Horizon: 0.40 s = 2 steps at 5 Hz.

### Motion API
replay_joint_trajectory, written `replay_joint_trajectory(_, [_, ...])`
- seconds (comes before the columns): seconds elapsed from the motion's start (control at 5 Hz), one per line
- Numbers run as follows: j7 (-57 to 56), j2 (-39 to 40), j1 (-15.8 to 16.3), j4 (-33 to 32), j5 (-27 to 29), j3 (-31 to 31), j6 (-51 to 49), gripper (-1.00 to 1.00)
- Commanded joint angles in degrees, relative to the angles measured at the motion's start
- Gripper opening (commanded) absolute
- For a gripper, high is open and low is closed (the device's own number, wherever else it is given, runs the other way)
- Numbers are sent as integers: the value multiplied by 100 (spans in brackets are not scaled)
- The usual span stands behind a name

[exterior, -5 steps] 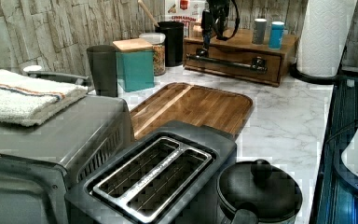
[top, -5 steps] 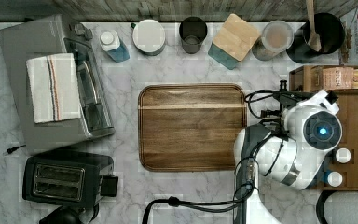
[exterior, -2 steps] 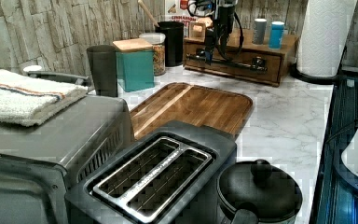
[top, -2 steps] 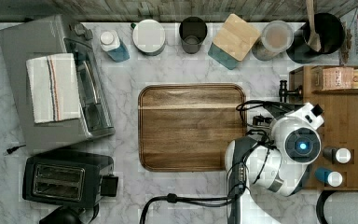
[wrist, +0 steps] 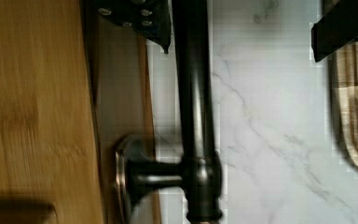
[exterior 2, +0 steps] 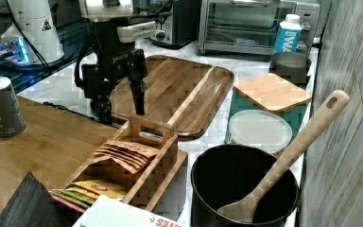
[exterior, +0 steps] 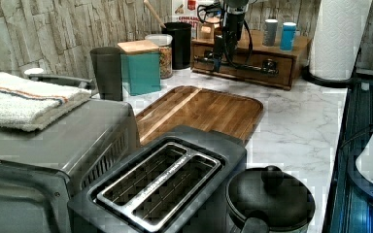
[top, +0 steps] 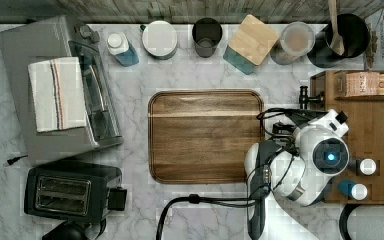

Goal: Open the drawer.

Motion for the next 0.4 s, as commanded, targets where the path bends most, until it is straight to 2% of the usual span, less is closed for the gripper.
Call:
replay_joint_trajectory(0.2, [-477,322,-198,466,237,116,-308,100])
replay_joint_trajectory(0.4, [-233,128,-85,265,206,165,-287,100])
